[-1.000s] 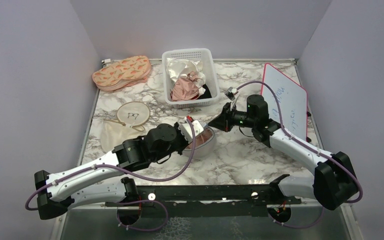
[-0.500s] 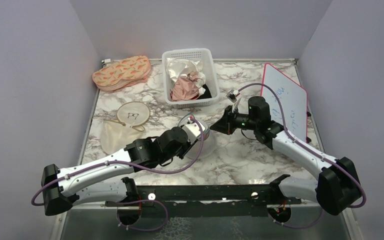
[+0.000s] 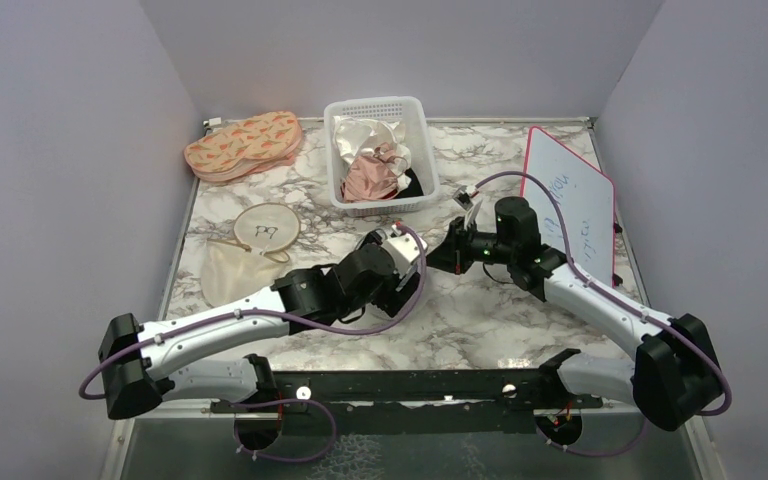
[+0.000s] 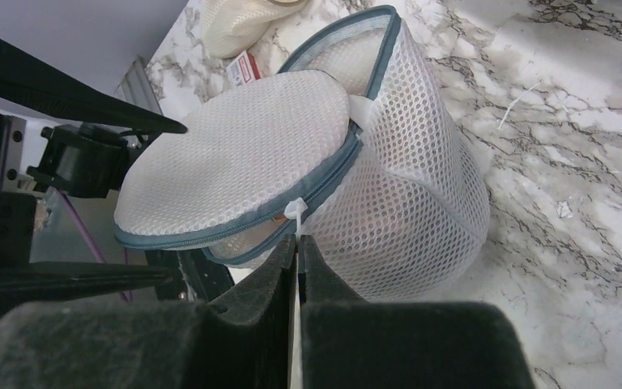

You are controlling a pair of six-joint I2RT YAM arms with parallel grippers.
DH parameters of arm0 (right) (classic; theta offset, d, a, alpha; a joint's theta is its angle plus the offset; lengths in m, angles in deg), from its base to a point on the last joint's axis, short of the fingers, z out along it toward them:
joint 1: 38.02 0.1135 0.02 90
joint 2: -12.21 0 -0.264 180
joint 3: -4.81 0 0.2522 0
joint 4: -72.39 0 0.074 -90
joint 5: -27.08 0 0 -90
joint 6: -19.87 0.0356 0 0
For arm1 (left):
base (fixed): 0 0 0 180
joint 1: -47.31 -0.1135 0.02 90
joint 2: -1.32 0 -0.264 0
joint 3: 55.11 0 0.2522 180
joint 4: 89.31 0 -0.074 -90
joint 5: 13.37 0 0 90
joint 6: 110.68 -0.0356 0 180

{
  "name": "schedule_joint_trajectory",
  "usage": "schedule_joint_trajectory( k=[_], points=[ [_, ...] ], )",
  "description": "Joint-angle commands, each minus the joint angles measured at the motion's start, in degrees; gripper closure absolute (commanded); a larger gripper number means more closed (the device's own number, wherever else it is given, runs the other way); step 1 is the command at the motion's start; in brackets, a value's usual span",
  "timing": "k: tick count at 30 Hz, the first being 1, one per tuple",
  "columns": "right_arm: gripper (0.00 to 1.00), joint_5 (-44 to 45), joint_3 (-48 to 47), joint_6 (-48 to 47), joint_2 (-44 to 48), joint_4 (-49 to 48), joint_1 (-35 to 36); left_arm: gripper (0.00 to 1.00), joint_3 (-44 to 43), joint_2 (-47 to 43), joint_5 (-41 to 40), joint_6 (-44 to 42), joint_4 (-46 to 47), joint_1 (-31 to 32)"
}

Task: Unzip the laundry bag and remove the bra
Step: Unzip the laundry bag at the center of the board.

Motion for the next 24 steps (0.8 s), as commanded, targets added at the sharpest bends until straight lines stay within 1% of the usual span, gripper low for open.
schedule_joint_trajectory(
  k=[1, 4, 9, 12, 17, 20, 24],
  points=[
    [0.99, -0.7, 0.5, 0.2, 1.7, -0.1, -0.2, 0.35, -2.1, 4.1, 1.4, -1.9, 4.1, 0.2],
    [0.99, -0.7, 0.2, -0.3, 1.6, 0.1, -0.2, 0.51, -2.3, 4.9, 0.8, -2.4, 3.9, 0.2],
    [0.99, -0.9, -0.4, -1.9, 0.0, -0.2, -0.2, 0.79, -2.1, 2.6, 1.1, -2.3, 2.9, 0.2],
    [0.99, -0.7, -0.8, -2.7, -1.8, -1.9, -0.2, 0.89, -2.2, 0.6, 2.3, -2.7, 2.0, 0.2],
    [0.99, 0.3, -3.7, -4.8, -5.8, -3.6, -0.3, 1.00, -3.6, -1.5, 5.2, -4.2, -0.2, 0.2],
    [0.99, -0.4, -5.4, -6.0, -8.3, -4.9, -0.2, 1.00, -4.8, -2.5, 6.9, -5.2, -1.1, 0.2],
    [0.99, -3.7, -6.8, -6.8, -10.9, -7.4, -0.2, 1.00, -5.9, -3.5, 8.7, -7.2, -1.4, 0.3]
  ],
)
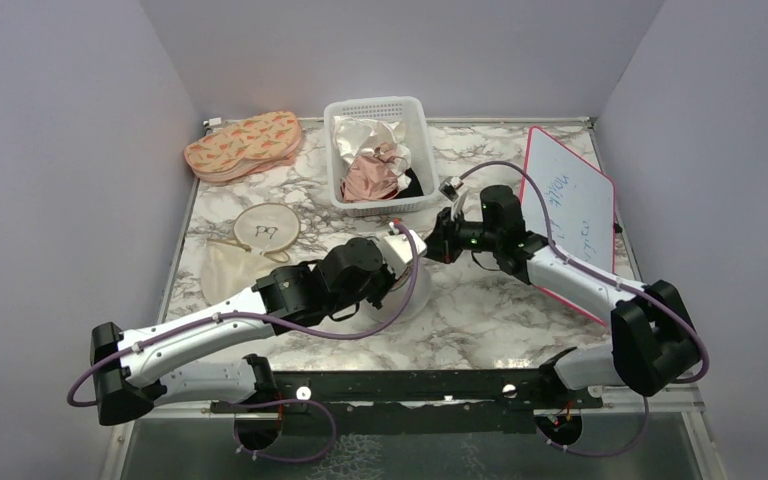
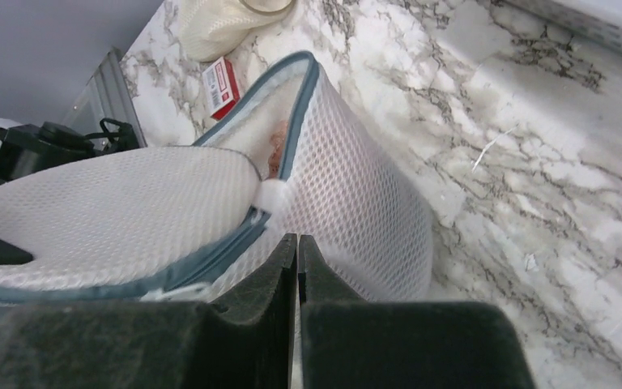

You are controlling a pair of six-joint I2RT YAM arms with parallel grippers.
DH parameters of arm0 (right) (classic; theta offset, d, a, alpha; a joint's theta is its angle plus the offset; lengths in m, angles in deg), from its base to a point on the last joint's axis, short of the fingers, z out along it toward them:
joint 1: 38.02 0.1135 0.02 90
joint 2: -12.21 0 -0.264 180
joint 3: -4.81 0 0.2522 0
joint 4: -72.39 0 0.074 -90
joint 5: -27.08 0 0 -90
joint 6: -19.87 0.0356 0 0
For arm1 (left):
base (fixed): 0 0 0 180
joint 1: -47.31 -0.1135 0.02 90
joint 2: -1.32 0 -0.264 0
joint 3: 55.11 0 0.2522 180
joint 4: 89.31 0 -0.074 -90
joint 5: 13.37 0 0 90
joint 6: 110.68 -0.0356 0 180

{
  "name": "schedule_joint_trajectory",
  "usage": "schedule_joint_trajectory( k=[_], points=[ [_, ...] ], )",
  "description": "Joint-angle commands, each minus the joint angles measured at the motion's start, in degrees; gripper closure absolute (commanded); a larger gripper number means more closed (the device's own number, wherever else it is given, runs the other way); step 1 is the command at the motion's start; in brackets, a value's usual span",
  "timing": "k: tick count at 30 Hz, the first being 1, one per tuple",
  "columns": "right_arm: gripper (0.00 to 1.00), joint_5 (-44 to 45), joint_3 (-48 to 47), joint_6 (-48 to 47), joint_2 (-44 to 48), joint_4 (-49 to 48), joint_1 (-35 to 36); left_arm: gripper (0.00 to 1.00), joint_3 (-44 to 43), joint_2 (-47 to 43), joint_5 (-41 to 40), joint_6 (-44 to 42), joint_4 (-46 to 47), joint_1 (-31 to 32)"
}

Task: Unzip the laundry bag and remove the bra
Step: Unzip the laundry bag at the center of the board.

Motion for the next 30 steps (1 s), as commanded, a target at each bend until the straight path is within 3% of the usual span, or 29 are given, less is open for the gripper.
schedule_joint_trajectory(
  k=[1, 8, 12, 16, 20, 25, 30],
  points=[
    [0.99, -3.9, -2.5, -2.2, -2.3, -5.4, -0.2, 1.00, -3.0, -2.1, 4.2, -3.3, -0.6, 0.3],
    [0.98, 1.0, -3.8, -3.1, 1.4, 1.8, -0.2, 1.00, -3.1, -2.8, -2.7, -6.2, -3.6, 0.3],
    [0.81, 1.5, -0.3, -4.1, 8.1, 2.1, -0.5, 1.00, -1.1, -5.1, -5.0, -8.3, -3.5, 0.2],
    [0.58, -10.9, 2.1, -3.8, 9.9, -2.5, -0.6, 1.00, 0.1, -6.3, -5.1, -9.3, -2.8, 0.3],
    [0.48, -23.6, 0.0, -2.9, 4.1, -5.5, -0.6, 1.00, 0.5, -6.4, -4.6, -9.8, -2.0, 0.3],
    [0.43, -26.8, -1.1, -1.2, 0.5, -10.4, -0.6, 1.00, 0.6, -6.5, -3.7, -9.8, -1.3, 0.3],
    [0.49, -29.4, -2.3, -1.2, -3.1, -11.7, -0.3, 1.00, 0.7, -6.5, -3.7, -9.5, -0.9, 0.3]
  ],
)
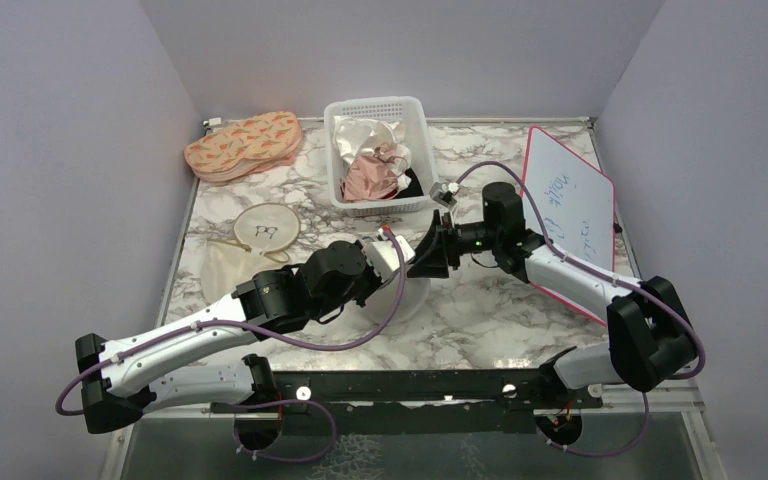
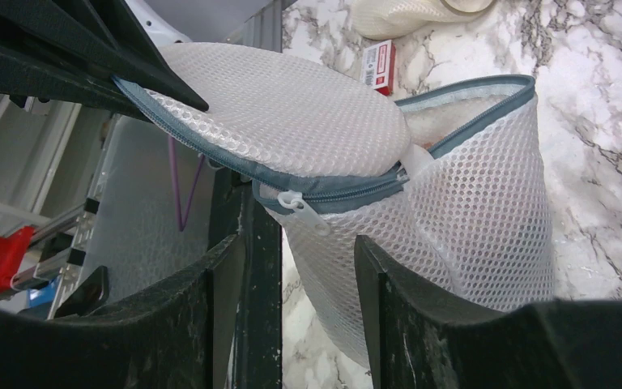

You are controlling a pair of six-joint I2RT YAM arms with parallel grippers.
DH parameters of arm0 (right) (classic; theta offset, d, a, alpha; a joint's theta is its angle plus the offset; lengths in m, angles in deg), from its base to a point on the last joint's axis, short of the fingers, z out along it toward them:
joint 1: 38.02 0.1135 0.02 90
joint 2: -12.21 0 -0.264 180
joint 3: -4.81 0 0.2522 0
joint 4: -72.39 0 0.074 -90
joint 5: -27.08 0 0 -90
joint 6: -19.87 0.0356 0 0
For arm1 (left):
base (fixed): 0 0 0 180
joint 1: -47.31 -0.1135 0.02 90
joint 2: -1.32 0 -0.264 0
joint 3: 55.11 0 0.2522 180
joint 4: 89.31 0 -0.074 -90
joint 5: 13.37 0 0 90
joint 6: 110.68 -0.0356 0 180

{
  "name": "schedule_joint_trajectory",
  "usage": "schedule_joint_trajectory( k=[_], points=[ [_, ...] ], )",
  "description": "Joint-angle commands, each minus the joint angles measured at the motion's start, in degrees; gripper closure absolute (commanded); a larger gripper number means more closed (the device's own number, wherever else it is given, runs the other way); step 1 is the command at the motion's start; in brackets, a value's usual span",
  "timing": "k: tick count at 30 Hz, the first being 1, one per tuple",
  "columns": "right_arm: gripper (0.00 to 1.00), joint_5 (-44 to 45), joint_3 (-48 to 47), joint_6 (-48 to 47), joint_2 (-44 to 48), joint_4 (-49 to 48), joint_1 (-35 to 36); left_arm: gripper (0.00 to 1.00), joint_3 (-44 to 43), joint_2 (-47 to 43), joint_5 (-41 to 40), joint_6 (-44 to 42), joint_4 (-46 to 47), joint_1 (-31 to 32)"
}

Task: Unzip the laundry bag and remove the bra
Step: Unzip the laundry bag at the center of the board.

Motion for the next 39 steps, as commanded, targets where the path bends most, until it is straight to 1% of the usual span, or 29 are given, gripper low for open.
schedule_joint_trajectory(
  k=[1, 4, 7, 11, 17, 29, 34, 36, 37, 39],
  points=[
    [0.50, -5.4, -1.8, 0.8, -2.1, -5.4, 0.2, 1.00, 0.5, -0.9, -0.4, -0.6, 2.5, 0.3],
    [0.56, -5.2, -2.0, 1.5, -2.7, -6.8, 0.6, 1.00, 0.3, -0.6, 0.1, -0.3, 2.6, 0.3],
    [0.57, -4.9, -2.1, 2.4, -3.0, -8.7, 1.3, 1.00, 0.2, -0.3, 0.2, -0.1, 2.7, 0.3],
    [0.58, -2.8, -2.8, 2.1, -3.6, -7.9, 2.6, 1.00, 0.0, 0.2, 0.3, 0.0, 2.8, 0.3],
    [0.66, 1.2, -2.5, 2.2, -3.0, -7.6, 3.7, 1.00, -0.2, 0.5, 0.7, 0.7, 2.9, 0.3],
    [0.70, 6.2, -2.3, 3.4, -2.7, -7.8, 4.8, 1.00, -0.7, 0.9, 1.4, 1.6, 2.8, 0.3],
    [0.74, 7.2, -2.2, 4.5, -2.7, -8.9, 5.1, 1.00, -0.9, 1.2, 1.7, 1.8, 2.8, 0.3],
    [0.78, 7.7, -2.4, 4.8, -2.6, -9.0, 5.3, 1.00, -0.9, 1.1, 1.7, 1.8, 2.8, 0.3],
    [0.81, 8.2, -2.3, 4.9, -2.6, -9.1, 5.3, 1.00, -0.9, 1.1, 1.7, 1.9, 2.8, 0.3],
    [0.84, 8.8, -2.3, 5.2, -2.6, -9.1, 5.4, 1.00, -0.8, 1.1, 1.7, 2.0, 2.8, 0.3]
  ],
)
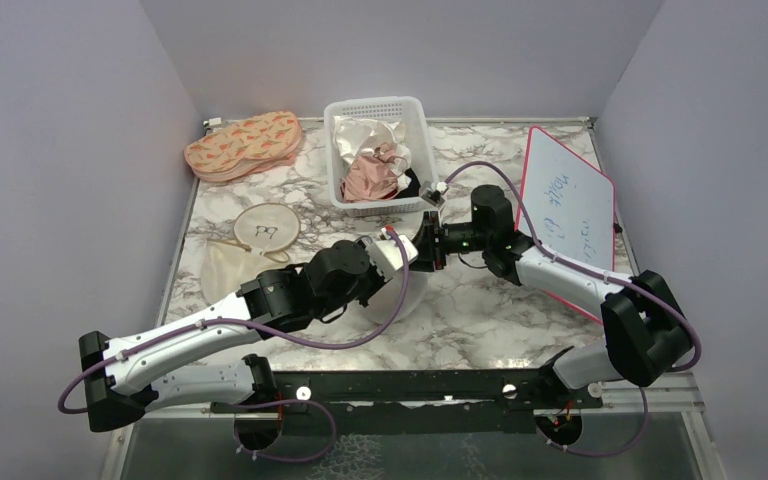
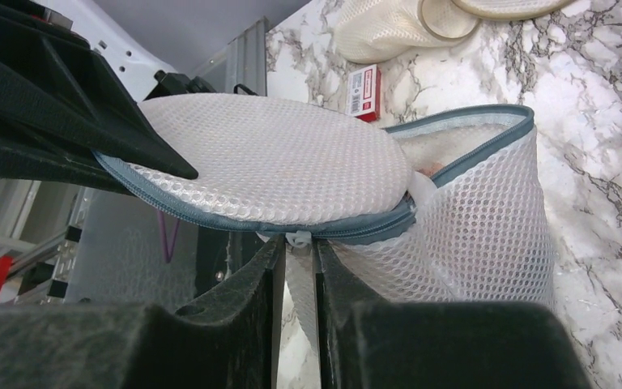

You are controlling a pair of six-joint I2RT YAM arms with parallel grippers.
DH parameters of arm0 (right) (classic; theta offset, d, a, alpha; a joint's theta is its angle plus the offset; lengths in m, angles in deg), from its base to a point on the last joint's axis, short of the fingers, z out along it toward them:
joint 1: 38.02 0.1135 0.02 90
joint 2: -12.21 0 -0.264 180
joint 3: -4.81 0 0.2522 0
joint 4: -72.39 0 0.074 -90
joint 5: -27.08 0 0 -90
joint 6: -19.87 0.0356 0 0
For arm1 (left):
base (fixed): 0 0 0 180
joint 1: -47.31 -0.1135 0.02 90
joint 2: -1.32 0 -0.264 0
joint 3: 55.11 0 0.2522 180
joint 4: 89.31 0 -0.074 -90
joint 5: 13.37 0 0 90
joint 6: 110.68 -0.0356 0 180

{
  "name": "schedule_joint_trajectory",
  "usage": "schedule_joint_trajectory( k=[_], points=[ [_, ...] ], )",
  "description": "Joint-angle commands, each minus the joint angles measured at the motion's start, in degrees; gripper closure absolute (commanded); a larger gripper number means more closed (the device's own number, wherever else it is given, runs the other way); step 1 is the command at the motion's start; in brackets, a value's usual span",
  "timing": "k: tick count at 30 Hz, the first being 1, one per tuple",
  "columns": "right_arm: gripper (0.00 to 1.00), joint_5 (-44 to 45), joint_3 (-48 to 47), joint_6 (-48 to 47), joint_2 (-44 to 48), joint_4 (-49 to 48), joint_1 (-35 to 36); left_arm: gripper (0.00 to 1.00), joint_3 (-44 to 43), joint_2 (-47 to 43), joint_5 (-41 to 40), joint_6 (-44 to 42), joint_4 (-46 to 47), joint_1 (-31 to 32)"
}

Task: Unzip the laundry bag and remove the bra
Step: Unzip the laundry bag at the center of the board.

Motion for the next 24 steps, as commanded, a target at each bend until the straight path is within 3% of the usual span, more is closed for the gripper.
schedule_joint_trajectory(
  k=[1, 9, 24],
  points=[
    [0.84, 2.7, -1.1, 0.9, 0.2, -2.3, 0.6, 1.00, -0.7, 0.0, 1.5, 1.0, 2.0, 0.3],
    [0.97, 6.5, -1.6, -3.5, 1.4, 4.0, 0.6, 1.00, -0.7, -1.8, 0.4, -0.2, 1.3, 0.3],
    [0.99, 11.4, -8.4, -12.6, -1.6, 15.7, -0.3, 1.00, -2.6, -5.5, 4.6, -4.6, -3.6, 0.3]
  ],
)
